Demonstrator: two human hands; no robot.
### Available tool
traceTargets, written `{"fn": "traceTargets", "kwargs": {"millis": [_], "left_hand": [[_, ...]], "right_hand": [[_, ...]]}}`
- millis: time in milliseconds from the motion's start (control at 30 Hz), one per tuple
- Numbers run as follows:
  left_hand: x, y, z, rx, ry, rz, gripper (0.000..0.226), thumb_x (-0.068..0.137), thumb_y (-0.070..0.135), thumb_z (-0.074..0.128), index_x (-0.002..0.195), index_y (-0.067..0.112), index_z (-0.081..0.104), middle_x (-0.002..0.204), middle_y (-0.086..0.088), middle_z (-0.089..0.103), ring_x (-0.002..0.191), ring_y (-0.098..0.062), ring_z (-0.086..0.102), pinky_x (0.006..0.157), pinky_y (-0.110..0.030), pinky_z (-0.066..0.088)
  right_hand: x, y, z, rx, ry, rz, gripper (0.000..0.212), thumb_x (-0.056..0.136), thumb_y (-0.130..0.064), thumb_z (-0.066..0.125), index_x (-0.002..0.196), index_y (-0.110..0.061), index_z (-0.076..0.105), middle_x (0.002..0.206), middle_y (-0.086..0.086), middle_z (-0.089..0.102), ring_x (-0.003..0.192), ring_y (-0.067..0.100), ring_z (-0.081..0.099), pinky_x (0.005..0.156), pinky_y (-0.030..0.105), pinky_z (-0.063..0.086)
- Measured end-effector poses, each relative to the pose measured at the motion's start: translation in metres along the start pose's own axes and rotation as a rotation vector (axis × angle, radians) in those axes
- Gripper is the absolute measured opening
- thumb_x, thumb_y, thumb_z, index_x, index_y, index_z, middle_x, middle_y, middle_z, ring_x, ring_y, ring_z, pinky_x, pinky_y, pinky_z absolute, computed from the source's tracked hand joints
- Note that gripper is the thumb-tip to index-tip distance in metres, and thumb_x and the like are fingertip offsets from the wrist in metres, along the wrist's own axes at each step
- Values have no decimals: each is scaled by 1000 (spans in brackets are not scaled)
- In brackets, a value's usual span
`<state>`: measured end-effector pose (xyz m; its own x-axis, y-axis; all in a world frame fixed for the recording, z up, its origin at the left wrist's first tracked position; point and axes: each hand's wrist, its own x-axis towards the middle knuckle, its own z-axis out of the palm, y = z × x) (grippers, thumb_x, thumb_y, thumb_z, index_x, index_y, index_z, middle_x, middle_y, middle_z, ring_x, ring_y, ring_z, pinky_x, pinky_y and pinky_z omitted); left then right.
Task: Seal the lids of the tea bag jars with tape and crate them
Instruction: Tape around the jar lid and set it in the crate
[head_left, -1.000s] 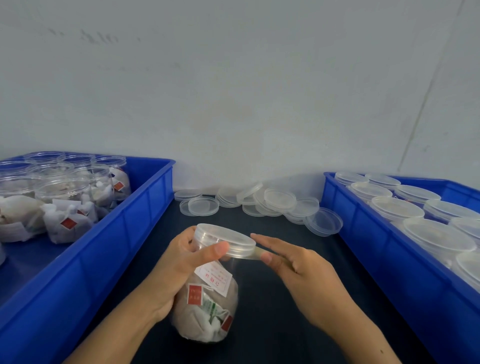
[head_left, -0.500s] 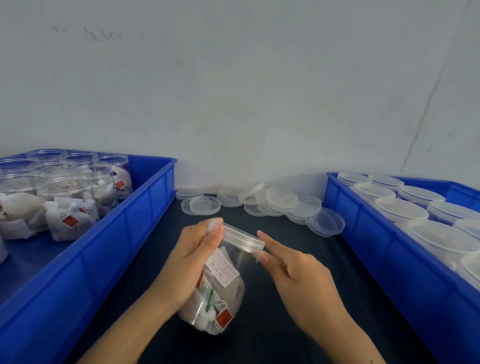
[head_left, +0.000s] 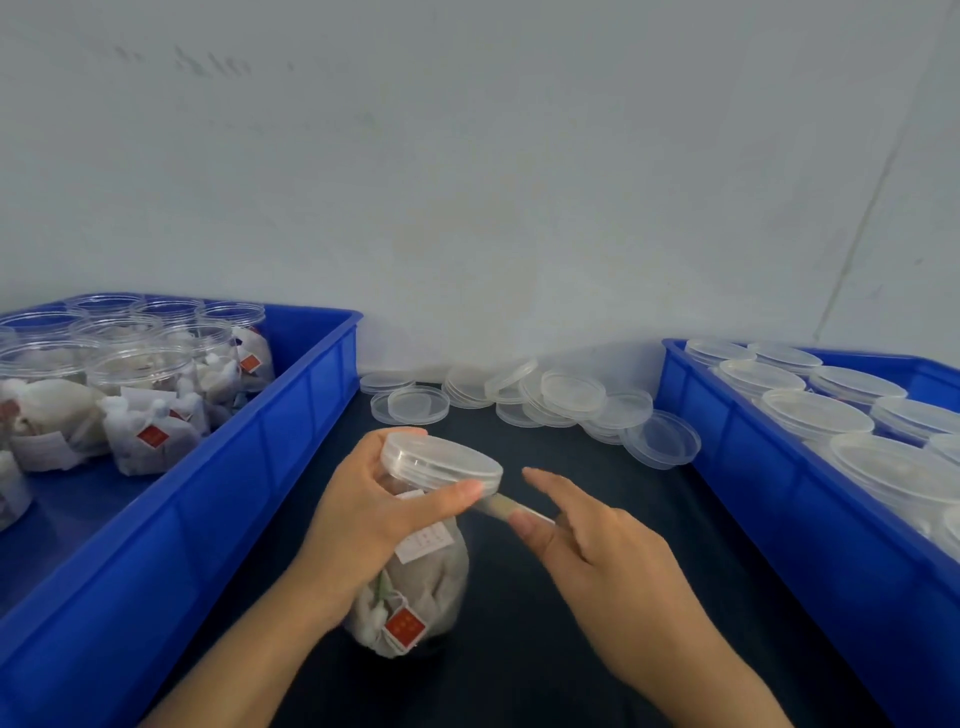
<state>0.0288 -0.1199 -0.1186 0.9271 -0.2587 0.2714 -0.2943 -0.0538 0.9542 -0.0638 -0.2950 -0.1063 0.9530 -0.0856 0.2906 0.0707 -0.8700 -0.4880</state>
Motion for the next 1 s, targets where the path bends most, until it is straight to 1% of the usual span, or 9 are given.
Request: {"fn": "traceTargets", "kwargs": {"millis": [100,167,500,633,700,800,900,933,1000], "left_hand": [[6,0,-11,-100,-144,-66,104,22,65,89,115,27,63,104,7,73,97,-7,68,83,-30,51],[8,0,-14,-161,-212,-92,109,21,63,90,119,23,63,107,1,73,101,-13,68,87,-33,50],[8,0,-11,-271,-302,-166,125,11,57,92,122,16,50,94,1,73,88,-10,71,64,-18,55],[8,-1,-11,-239,-306,-148,118,17,64,89,118,17,50,95,1,73,92,-12,71,67,-22,56],[8,2,-11,-179,-327,-140,99,40,71,83,116,18,51,102,1,72,101,-16,69,75,-26,54],[3,7,-9,38,-320,-91,67,61,81,63,117,46,50,120,19,59,114,0,57,81,-16,46],[-1,5,0,328,-117,90,134,29,93,64,146,51,12,126,46,23,123,16,32,103,-21,32],[-2,4,2,382,-48,119,145,22,94,64,148,49,7,124,47,21,125,11,31,105,-25,31],[-1,0,3,396,14,121,139,17,95,64,142,49,23,120,42,39,120,5,43,100,-26,38]], "right_hand": [[1,4,-3,45,-18,-29,41,93,-59,28,132,-50,37,75,-20,53,84,-8,51,63,12,38],[4,6,-5,52,-30,-35,37,94,-57,28,129,-52,39,80,-17,57,84,-4,52,64,12,39],[11,9,0,52,34,-71,42,97,-55,34,138,-59,34,122,-18,63,113,2,55,96,23,45],[12,3,12,-36,151,-107,42,99,-52,29,140,-49,39,94,-12,66,89,7,59,80,23,47],[12,1,14,-96,216,-109,40,100,-48,29,137,-45,44,77,-9,58,74,9,55,68,22,45],[8,-1,17,-180,300,-87,33,100,-46,28,119,-38,54,74,-7,55,69,12,54,63,25,46],[3,-15,24,-229,278,-71,19,96,-29,42,92,-30,61,62,-5,50,55,13,48,47,21,32],[1,-19,25,-235,290,-79,15,87,-19,53,78,-27,62,55,-4,48,47,13,44,43,17,22],[-2,-25,26,-249,412,-101,12,75,-13,63,69,-23,62,49,-5,46,40,11,41,45,13,13]]}}
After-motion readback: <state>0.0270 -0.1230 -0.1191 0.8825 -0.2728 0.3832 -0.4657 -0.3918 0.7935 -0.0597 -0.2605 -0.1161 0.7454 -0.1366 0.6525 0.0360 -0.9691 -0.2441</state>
